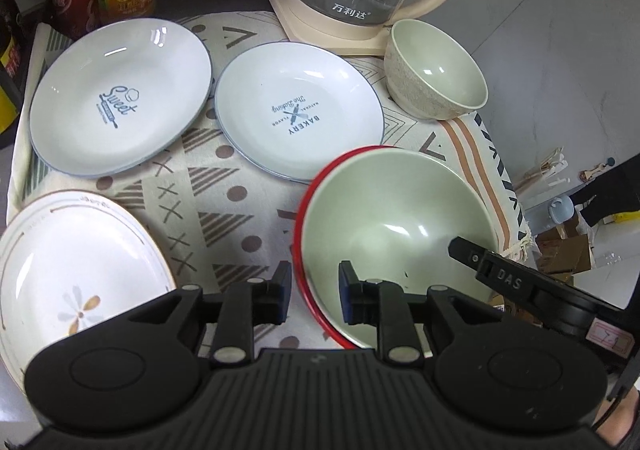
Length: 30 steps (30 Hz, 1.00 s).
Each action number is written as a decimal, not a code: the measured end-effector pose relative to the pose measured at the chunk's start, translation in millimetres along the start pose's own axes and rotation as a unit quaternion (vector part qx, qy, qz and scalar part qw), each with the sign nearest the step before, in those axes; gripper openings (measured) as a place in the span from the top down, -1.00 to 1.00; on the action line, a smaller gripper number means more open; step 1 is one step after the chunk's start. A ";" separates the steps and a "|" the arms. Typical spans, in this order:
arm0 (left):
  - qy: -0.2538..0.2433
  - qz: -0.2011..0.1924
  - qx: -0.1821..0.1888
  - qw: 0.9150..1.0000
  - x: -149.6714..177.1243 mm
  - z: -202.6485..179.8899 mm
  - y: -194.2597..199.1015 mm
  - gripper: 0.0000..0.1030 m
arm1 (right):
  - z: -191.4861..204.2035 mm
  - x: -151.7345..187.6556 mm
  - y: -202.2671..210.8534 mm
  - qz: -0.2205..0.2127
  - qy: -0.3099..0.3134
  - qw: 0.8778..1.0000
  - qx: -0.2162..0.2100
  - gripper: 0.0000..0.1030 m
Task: Organize plates and bowls
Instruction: 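Open both grippers and release the large green bowl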
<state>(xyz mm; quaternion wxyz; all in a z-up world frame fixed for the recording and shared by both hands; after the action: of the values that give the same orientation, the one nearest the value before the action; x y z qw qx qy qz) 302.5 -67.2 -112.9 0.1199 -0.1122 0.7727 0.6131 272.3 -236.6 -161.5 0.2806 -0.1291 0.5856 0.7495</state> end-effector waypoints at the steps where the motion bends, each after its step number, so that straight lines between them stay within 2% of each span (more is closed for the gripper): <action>1: -0.003 0.000 0.002 1.000 -1.0 1.8 -0.2 0.53 | 0.7 0.4 0.8 0.001 -0.004 1.000 0.000 0.76; 5: -0.017 0.004 0.010 1.000 -4.5 6.8 -3.8 0.50 | 3.6 4.8 9.2 -0.003 -0.018 1.000 0.006 0.61; 10: -0.034 0.009 0.017 0.999 -10.2 9.8 -10.8 0.49 | 3.7 6.4 23.0 -0.015 -0.052 0.999 0.005 0.52; 13: -0.041 0.010 0.018 0.999 -14.6 10.4 -11.9 0.45 | 6.0 7.3 34.8 -0.034 -0.054 0.998 0.019 0.33; 15: -0.046 0.006 0.021 0.999 -16.8 9.6 -10.4 0.33 | 6.2 7.4 42.2 -0.044 -0.058 0.997 0.021 0.26; 17: -0.050 0.001 0.017 0.999 -19.6 7.8 -8.5 0.12 | 6.1 7.3 48.4 -0.051 -0.066 0.996 0.024 -0.06; 20: -0.052 -0.007 0.018 0.998 -24.2 5.7 -6.0 -0.03 | 7.6 5.8 52.9 -0.055 -0.061 0.995 0.048 -0.29; 25: -0.049 -0.023 0.026 0.998 -33.1 3.2 -3.3 -0.32 | 0.7 2.1 57.5 -0.071 -0.093 0.992 0.039 -0.69; 27: -0.040 -0.031 0.037 0.998 -38.0 2.8 -2.5 -0.37 | -1.4 -0.1 59.5 -0.081 -0.098 0.991 0.040 -0.76; 30: -0.032 -0.033 0.045 0.998 -44.9 0.0 -3.0 -0.63 | -4.1 -4.2 58.7 -0.081 -0.099 0.990 0.053 -0.81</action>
<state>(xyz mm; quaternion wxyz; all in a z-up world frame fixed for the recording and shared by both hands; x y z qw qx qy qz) 345.9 -66.7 -101.1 0.1692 -0.1124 0.7912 0.5769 241.6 -250.9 -113.2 0.4033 -0.0857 0.5813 0.7015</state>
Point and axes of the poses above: each gripper's, at about its wrist camera, not at the fingertips, and y roughly against the way its jaws point, z to its left, x to its underside, the point moved 2 cm from there along -y, roughly the way its jaws point, and after that the axes turned 4 degrees about -x, right-handed, at the moved point
